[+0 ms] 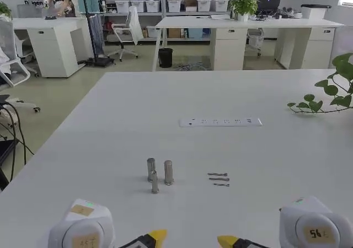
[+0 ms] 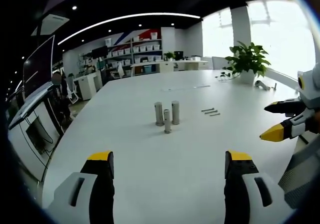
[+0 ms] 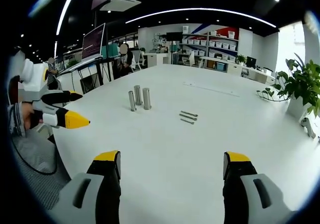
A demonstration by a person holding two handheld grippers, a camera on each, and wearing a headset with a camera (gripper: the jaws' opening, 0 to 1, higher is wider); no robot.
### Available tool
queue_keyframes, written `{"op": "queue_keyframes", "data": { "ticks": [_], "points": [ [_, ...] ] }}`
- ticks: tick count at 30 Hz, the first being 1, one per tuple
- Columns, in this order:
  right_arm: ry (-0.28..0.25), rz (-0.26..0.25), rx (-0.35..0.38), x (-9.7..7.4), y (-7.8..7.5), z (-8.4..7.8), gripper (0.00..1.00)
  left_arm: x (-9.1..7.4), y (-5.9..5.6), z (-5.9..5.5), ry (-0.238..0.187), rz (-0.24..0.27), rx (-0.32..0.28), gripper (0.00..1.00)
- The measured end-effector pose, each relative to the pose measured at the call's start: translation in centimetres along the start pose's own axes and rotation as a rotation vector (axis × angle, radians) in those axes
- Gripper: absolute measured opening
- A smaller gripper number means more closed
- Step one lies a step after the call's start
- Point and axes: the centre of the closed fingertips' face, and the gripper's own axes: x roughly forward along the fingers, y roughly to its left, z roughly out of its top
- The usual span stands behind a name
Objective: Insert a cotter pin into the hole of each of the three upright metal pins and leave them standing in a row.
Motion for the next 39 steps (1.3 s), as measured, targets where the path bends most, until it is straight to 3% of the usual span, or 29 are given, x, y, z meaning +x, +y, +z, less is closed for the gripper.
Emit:
{"op": "queue_keyframes", "data": {
  "ticks": [11,31,39],
  "points": [
    [0.024,0.01,-0.002,0.14,0.27,-0.46,0.82,0.06,-0.14,0.01,0.001,-0.007,0.01,0.9],
    [0.017,0.024,0.013,0.16,0.46,-0.36,0.81,0.38,-0.57,-0.5,0.026,-0.027,0.008,0.87],
    [0.025,0.032,0.0,0.27,0.72,-0.49,0.8,0.43,-0.15,-0.42,0.021,-0.014,0.005,0.85]
  ]
}}
